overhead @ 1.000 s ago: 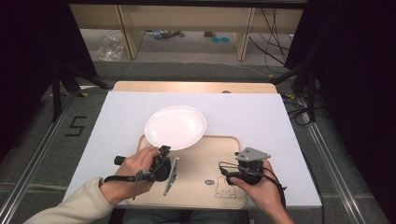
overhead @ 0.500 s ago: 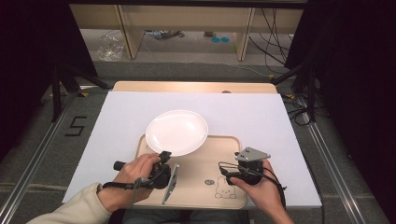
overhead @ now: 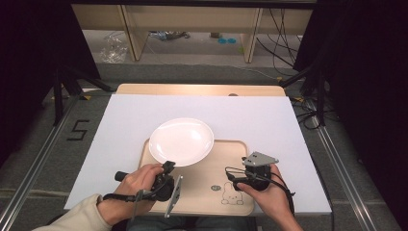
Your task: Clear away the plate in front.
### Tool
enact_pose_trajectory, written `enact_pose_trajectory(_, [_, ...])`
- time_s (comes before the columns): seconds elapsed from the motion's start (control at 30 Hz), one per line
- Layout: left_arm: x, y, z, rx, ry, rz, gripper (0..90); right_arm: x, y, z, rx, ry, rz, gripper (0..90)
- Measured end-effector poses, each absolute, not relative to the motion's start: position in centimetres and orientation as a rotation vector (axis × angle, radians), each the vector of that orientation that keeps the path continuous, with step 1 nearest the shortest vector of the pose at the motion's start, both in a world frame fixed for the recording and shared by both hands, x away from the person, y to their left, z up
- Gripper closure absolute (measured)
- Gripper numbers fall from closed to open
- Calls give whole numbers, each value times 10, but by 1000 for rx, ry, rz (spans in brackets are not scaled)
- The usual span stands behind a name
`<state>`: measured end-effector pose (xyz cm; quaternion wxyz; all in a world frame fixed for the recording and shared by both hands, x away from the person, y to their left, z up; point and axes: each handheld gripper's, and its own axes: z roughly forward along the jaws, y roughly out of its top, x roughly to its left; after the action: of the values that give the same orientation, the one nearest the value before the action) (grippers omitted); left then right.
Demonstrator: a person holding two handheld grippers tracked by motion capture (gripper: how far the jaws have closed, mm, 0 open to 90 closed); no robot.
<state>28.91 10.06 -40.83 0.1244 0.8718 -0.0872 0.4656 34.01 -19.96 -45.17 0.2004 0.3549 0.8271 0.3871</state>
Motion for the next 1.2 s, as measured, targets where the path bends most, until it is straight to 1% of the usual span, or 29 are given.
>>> enact_pose_trajectory(0.77, [275, 99, -419, 2552, -292, 1312, 872, 340, -200, -452, 991, 2311, 1080, 231])
enact_pose_trajectory(1.2, [277, 91, -426, 2556, -309, 1271, 871, 340, -200, -452, 991, 2316, 1076, 231])
